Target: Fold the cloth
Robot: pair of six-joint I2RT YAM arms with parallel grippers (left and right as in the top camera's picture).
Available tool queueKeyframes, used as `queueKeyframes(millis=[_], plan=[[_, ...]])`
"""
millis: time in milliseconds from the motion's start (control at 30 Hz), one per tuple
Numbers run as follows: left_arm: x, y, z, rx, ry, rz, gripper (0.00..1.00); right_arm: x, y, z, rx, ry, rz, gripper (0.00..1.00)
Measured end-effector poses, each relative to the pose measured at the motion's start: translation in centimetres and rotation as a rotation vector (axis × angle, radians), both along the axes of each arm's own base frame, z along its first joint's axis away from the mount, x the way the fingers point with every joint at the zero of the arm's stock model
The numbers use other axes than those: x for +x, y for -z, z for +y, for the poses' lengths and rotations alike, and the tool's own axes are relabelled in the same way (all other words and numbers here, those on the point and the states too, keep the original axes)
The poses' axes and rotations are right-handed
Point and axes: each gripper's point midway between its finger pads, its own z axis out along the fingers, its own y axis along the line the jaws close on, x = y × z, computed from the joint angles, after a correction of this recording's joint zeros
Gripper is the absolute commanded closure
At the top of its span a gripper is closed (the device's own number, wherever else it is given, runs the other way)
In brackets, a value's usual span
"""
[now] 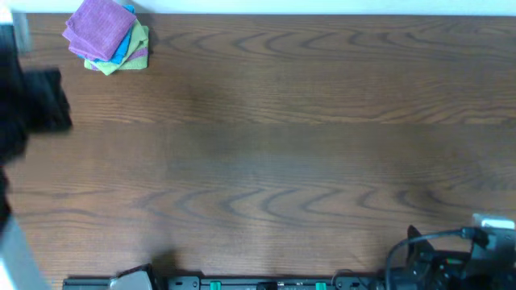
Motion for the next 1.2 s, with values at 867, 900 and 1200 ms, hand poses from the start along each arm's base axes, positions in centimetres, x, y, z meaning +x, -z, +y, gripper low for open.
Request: queueKeyframes(millis=[867, 900, 1200], plan=[[-11.6, 12.9, -2.6, -0.017, -0.099, 0.003, 0.04, -1.7, -1.7, 0.7, -0.013, -0.160, -0.035, 0.01], [-11.7, 13.0, -2.6, -0.030, -0.103, 0.004, 0.04, -1.7, -1.7, 0.7, -0.013, -0.160, -0.035, 0.01], [-14.0, 16.0, -3.3, -0.120, -0.145, 0.161, 0.04, -1.7, -1.7, 0.7, -0.014, -0.160, -0.034, 0.01]])
